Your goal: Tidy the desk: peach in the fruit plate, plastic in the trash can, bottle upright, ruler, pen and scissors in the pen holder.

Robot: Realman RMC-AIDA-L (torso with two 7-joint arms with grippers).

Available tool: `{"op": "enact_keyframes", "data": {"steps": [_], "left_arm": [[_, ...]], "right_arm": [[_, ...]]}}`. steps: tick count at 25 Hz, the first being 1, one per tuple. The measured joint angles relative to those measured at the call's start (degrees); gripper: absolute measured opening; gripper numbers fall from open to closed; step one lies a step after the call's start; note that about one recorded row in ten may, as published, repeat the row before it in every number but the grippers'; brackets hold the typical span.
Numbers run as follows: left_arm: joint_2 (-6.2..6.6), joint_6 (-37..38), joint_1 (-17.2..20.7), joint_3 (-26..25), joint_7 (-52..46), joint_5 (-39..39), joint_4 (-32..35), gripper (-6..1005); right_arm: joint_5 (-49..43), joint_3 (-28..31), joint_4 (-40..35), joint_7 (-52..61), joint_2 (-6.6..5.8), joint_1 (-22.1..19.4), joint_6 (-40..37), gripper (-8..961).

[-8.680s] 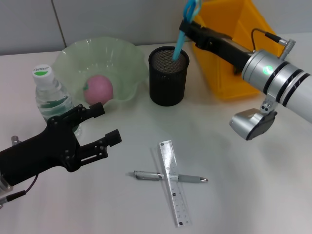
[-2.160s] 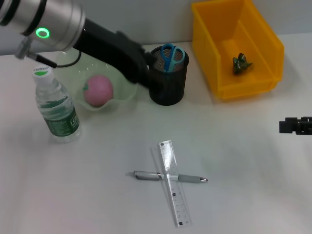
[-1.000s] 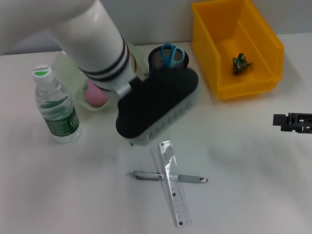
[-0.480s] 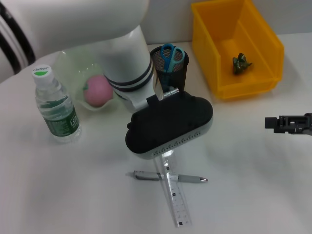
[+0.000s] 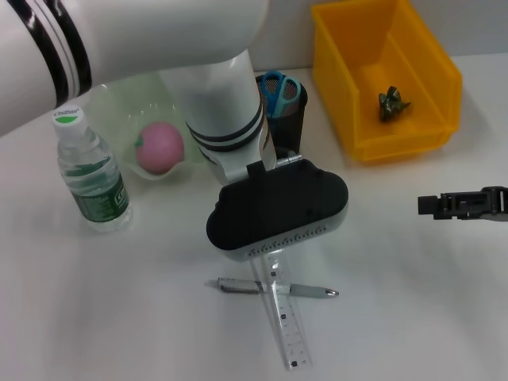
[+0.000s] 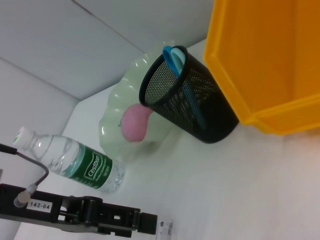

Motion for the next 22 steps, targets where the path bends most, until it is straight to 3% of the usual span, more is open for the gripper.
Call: {"op": "enact_keyframes", "data": {"steps": [9, 16, 22], "left_arm": [[-0.01, -3.3, -1.7, 3.9, 1.2, -5.0, -3.8, 743], [-0.01, -3.9, -1.6, 5.3, 1.6, -6.6, -5.0, 740], [0.00, -4.3, -1.3, 5.6, 3.0, -7.7, -5.2, 738]], "right_arm": [[0.0, -0.4, -0.2, 0.0, 0.31, 0.2, -0.3, 726], [0.0, -0.5, -0.4, -0.5, 1.22, 0.7, -0.3, 727], [0.0, -0.5, -0.4, -0.6, 1.31, 0.8, -0.3, 726]]}}
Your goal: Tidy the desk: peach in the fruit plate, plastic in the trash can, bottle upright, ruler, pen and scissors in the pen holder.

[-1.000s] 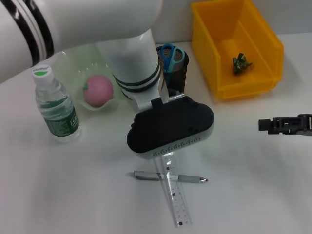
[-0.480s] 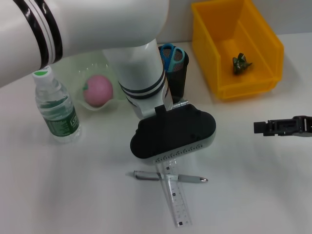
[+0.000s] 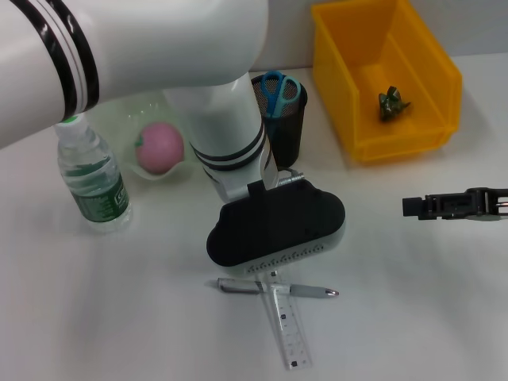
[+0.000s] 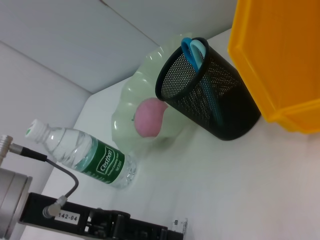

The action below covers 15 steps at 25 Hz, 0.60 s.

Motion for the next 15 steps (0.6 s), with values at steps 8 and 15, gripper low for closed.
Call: {"op": "enact_keyframes", "data": {"steps": [8, 15], "left_arm": [[0.00, -4.0, 0.0, 2.3, 0.5, -2.6, -1.8, 735], [0.00, -5.3, 0.0, 3.5, 0.0, -3.5, -2.4, 733]], "right_arm": [[0.0, -0.8, 0.0, -0.1, 0.23, 0.5, 0.0, 727], [0.0, -1.0, 0.0, -0.1, 0.52, 0.6, -0.1, 727]]}}
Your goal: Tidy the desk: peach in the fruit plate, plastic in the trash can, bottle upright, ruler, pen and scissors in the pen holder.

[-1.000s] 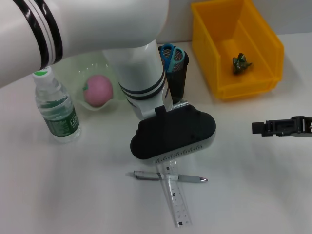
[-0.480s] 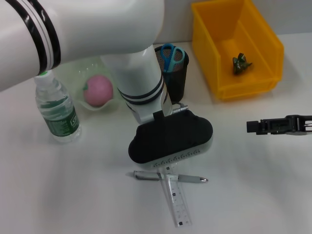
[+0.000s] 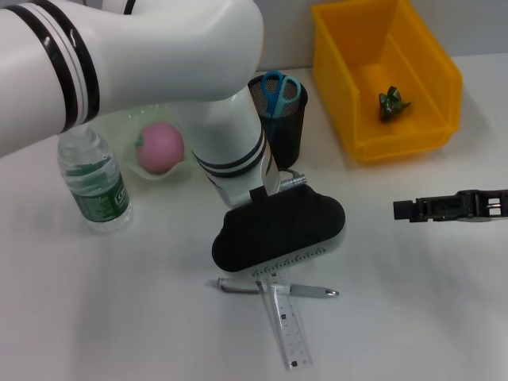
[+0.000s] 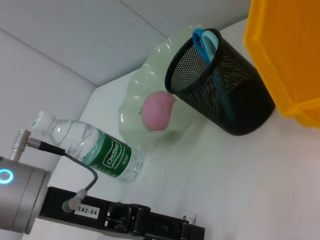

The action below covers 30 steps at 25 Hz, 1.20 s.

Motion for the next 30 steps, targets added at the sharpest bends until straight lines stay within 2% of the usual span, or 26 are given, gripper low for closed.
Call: {"op": "enact_keyframes", "data": {"steps": [10, 17, 21, 30], "left_arm": [[0.00, 0.0, 0.2, 0.8, 0.2, -0.9, 0.3, 729], [0.00, 0.0, 0.2, 0.8, -0.2, -0.9, 0.7, 727], [0.00, 0.1, 0.3, 0.9, -0.2, -0.8, 0.8, 726], [0.00, 0.0, 0.2, 0.9, -0.3, -0.8, 0.9, 723]], "right_arm": [[0.0, 0.4, -0.9, -0.1, 0.13, -0.7, 0.0, 726], [0.4, 3.7, -2.2, -1.0, -0.45, -2.9, -1.7, 727], [0.2, 7.4, -2.4, -1.8, -1.34, -4.2, -4.7, 727], [0.1, 7.9, -2.4, -2.2, -1.56, -4.5, -5.6, 726]]}}
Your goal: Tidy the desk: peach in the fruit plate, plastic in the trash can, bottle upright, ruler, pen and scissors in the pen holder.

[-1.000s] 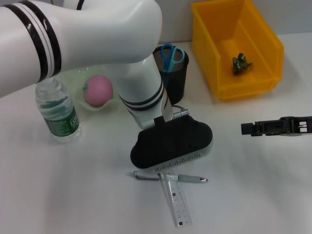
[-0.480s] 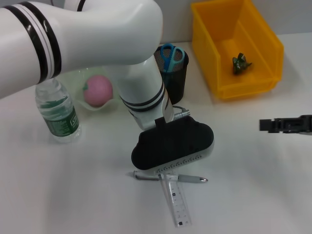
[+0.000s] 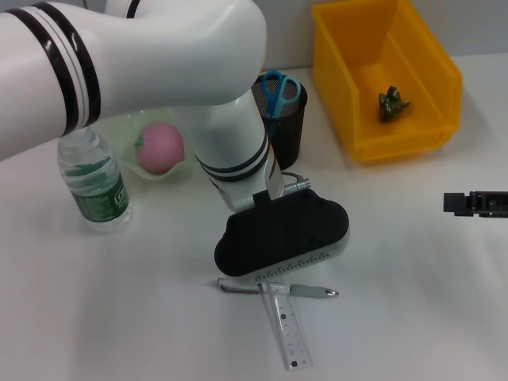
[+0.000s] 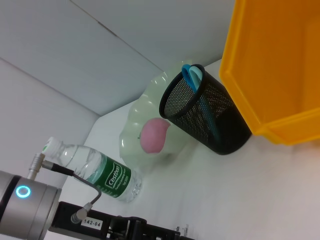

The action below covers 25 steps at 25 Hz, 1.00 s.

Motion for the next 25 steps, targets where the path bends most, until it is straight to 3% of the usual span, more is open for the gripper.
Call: {"op": "enact_keyframes", "data": {"steps": [16, 18, 25], "left_arm": [[0.00, 0.0, 0.1, 0.0, 0.6, -0.4, -1.3, 717], [0.00, -0.1, 0.1, 0.1, 1.2, -1.0, -1.8, 674], [0.00, -1.9, 0.3, 1.5, 1.5, -2.0, -2.7, 662]], "right_arm": [[0.2, -0.4, 0.1, 0.1, 0.42, 0.7, -0.1, 725], [0.2, -0.4, 0.1, 0.1, 0.44, 0.8, 0.0, 725], [0.1, -0.5, 0.0, 0.1, 0.99, 1.3, 0.0, 724]]}}
